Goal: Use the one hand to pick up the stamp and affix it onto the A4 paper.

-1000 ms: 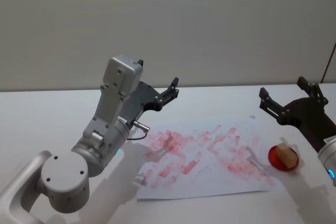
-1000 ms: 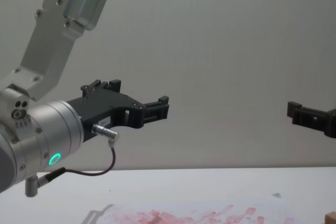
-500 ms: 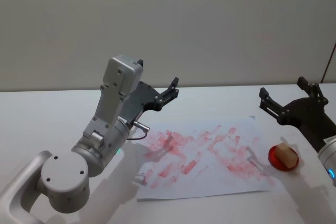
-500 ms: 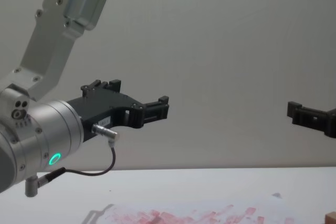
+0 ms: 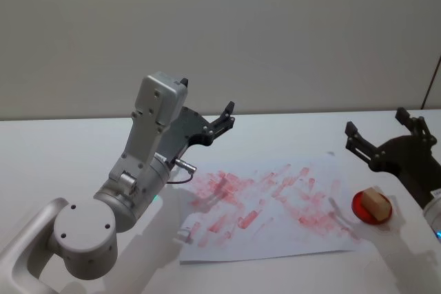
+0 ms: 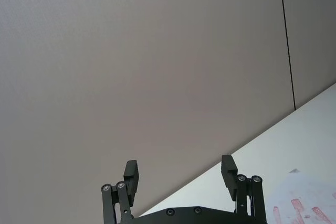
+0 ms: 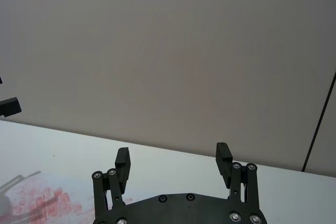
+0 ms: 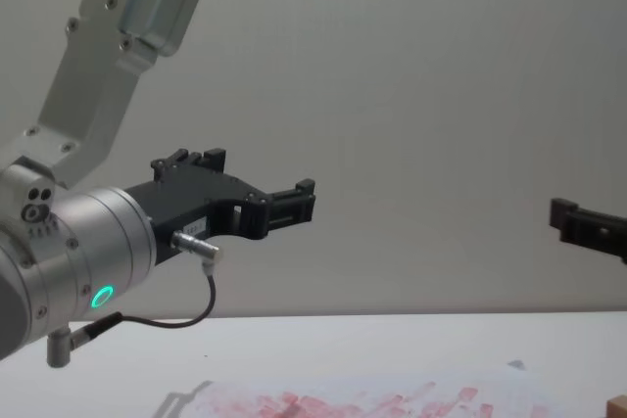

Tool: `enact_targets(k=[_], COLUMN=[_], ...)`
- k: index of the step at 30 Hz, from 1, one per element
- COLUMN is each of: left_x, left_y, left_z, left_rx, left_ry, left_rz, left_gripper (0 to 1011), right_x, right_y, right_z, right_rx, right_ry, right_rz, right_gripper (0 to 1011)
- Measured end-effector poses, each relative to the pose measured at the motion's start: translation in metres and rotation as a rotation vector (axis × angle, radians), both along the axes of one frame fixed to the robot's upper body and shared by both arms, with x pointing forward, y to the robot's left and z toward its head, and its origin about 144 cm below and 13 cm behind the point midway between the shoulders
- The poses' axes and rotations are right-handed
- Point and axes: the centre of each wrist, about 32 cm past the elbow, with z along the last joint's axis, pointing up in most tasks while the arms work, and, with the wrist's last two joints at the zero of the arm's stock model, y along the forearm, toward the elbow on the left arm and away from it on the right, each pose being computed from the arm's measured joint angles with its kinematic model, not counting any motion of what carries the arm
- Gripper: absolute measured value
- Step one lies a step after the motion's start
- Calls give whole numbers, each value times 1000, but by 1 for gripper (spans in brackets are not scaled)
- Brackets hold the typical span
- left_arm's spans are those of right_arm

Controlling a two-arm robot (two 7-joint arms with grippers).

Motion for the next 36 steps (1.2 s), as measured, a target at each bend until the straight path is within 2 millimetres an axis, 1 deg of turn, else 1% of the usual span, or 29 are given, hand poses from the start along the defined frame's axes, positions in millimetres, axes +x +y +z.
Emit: enact_targets(k=[8, 14, 21, 28, 36], left_x=[0, 0, 0, 0, 0], left_y=[0, 0, 0, 0, 0], left_z=[0, 0, 0, 0, 0], left_rx=[0, 0, 0, 0, 0], left_ry=[0, 0, 0, 0, 0], left_rz=[0, 0, 0, 0, 0], left_gripper=[1001, 1001, 1001, 1001, 1001], right_x=[-18, -36, -48, -53, -48], right_y=[-3, -6, -8, -9, -9], right_z=[-3, -7, -12, -15, -20], right_rx=[-7, -21, -37, -52, -67], right_ry=[27, 87, 162, 227, 290], right_rz=[-46, -103, -144, -154, -142], right_gripper=[1001, 1001, 1001, 1001, 1001])
